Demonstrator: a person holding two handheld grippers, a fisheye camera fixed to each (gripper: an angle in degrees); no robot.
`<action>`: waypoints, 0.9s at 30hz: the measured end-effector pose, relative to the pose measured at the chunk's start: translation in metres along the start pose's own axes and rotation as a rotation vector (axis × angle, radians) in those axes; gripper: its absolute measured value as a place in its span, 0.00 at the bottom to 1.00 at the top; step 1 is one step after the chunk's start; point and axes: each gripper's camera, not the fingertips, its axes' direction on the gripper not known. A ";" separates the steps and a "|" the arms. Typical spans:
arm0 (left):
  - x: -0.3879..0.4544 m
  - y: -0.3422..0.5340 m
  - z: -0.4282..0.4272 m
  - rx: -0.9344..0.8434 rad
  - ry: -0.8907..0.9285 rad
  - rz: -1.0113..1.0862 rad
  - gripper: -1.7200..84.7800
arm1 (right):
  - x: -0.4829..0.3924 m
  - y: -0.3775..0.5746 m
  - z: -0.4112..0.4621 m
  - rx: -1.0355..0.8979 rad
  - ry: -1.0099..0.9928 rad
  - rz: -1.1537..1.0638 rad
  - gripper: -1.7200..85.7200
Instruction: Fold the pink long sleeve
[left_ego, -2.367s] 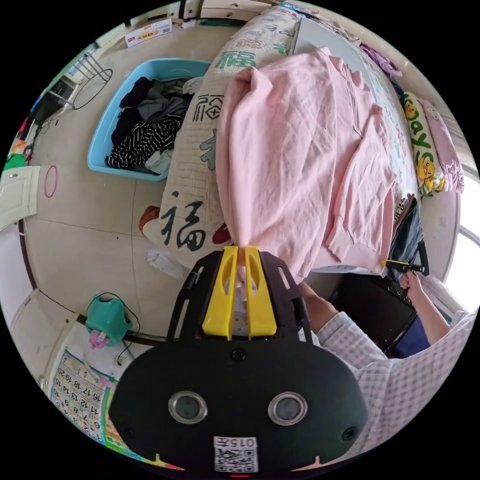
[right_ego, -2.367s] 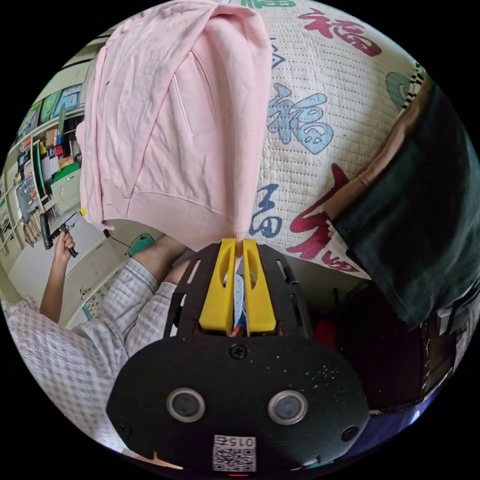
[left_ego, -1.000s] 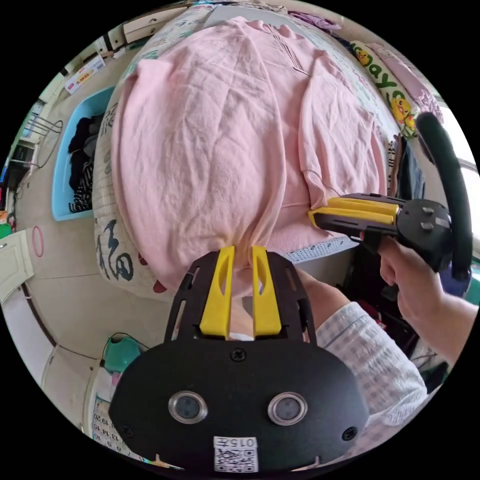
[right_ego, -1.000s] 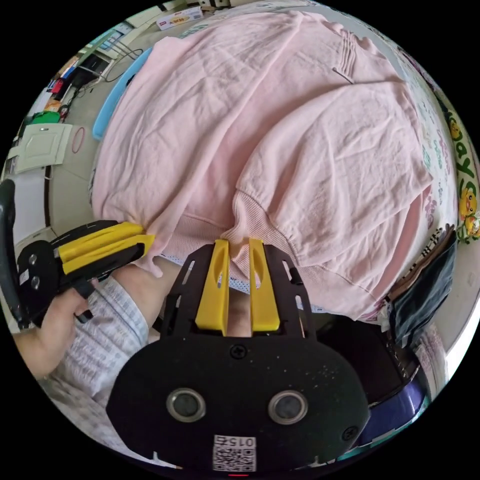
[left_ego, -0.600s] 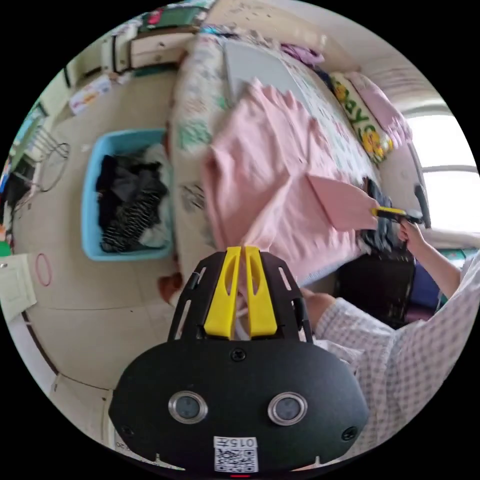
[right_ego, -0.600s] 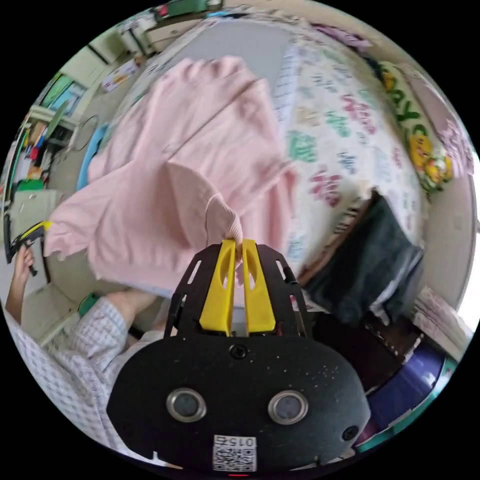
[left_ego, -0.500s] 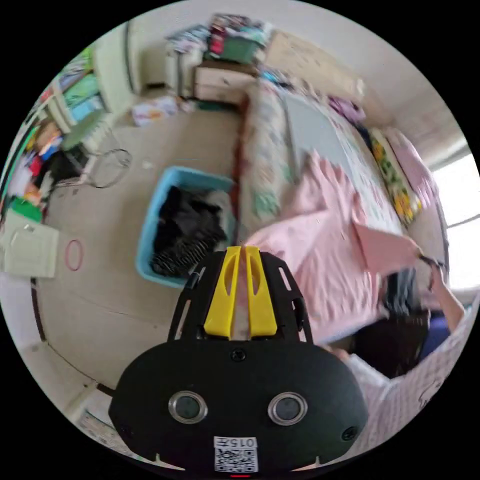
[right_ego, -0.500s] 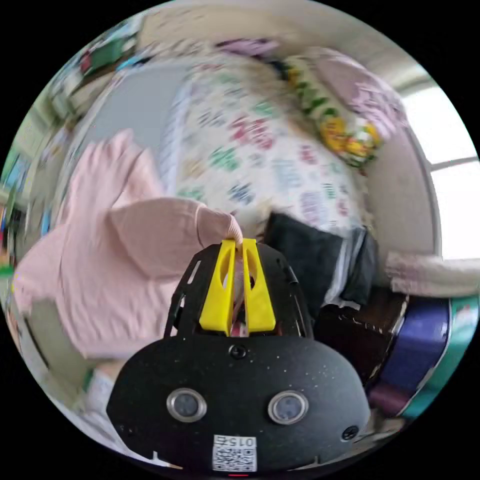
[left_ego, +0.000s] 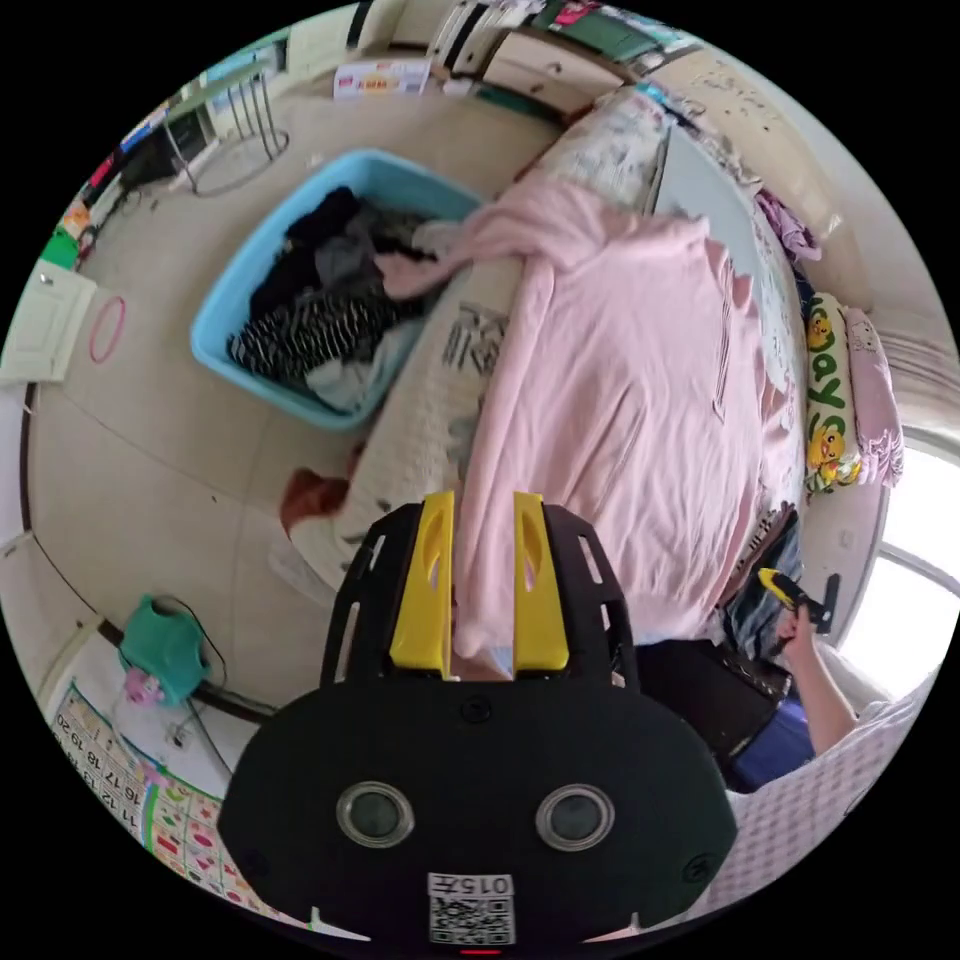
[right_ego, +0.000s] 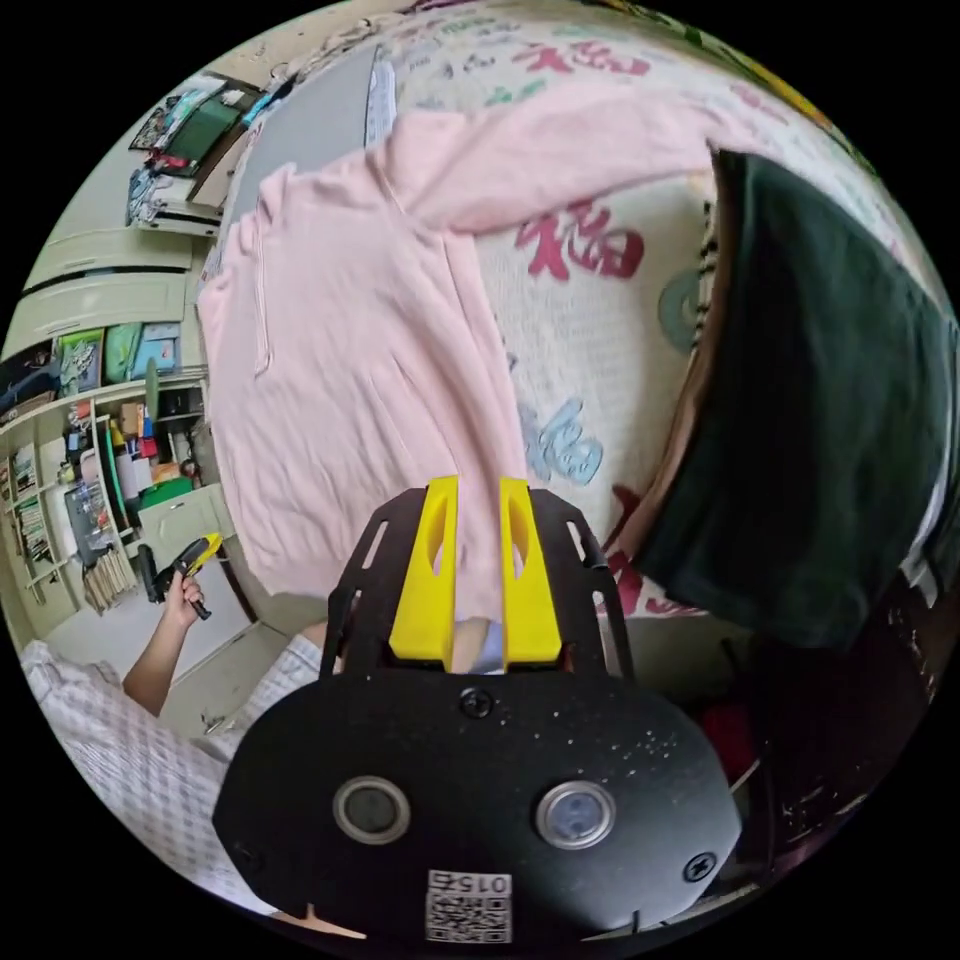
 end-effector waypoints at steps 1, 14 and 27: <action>-0.002 0.003 0.006 -0.020 0.011 -0.012 0.14 | 0.014 0.010 0.028 -0.049 0.023 0.014 0.10; 0.001 -0.010 0.035 -0.153 -0.098 0.063 0.04 | 0.081 0.016 0.149 -0.210 -0.016 -0.027 0.12; -0.010 -0.016 0.076 -0.178 -0.042 0.133 0.11 | 0.135 -0.038 0.195 -0.159 -0.083 0.077 0.14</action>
